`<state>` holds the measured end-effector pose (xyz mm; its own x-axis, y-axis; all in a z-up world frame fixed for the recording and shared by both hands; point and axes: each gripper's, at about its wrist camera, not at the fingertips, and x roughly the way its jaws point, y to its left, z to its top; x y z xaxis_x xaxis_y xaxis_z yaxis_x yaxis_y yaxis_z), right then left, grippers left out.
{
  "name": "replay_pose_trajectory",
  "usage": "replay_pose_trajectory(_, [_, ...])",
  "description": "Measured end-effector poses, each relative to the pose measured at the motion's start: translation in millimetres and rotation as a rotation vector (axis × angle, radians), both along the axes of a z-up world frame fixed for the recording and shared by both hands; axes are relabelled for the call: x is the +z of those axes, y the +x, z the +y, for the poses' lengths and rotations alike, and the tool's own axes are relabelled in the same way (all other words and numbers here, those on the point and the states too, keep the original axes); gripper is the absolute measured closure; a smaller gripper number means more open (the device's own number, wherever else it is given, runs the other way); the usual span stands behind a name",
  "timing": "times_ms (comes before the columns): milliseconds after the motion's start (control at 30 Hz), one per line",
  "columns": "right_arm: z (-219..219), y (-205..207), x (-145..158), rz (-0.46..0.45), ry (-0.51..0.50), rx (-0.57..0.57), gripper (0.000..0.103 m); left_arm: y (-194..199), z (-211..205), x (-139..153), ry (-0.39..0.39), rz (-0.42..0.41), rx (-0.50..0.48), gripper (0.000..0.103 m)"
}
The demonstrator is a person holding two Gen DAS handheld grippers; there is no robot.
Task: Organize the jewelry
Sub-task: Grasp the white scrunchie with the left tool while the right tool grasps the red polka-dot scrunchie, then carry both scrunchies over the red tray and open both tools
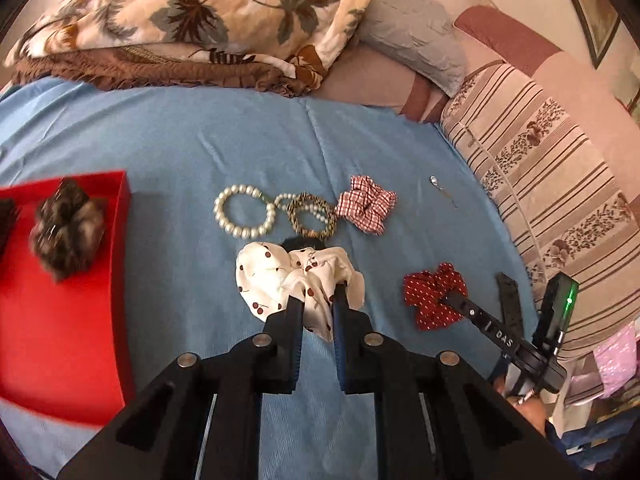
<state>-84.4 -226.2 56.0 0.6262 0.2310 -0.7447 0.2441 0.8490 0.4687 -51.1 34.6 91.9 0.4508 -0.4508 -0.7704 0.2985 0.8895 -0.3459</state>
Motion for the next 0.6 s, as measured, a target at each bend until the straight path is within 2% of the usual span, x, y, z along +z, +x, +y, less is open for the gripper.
replay_pose_trajectory(200, [7, -17, 24, -0.039, 0.001, 0.004, 0.090, -29, 28, 12, -0.003, -0.033, 0.049, 0.090])
replay_pose_trajectory(300, [13, -21, 38, -0.052, 0.008, 0.022, 0.090, -38, 54, 18, 0.005, -0.058, 0.104, 0.090])
replay_pose_trajectory(433, [39, -17, 59, -0.074, 0.030, 0.088, 0.090, -48, 104, 20, 0.059, -0.075, 0.236, 0.090])
replay_pose_trajectory(600, [101, -2, 82, -0.100, 0.042, 0.240, 0.090, -56, 179, 14, 0.102, -0.056, 0.428, 0.090])
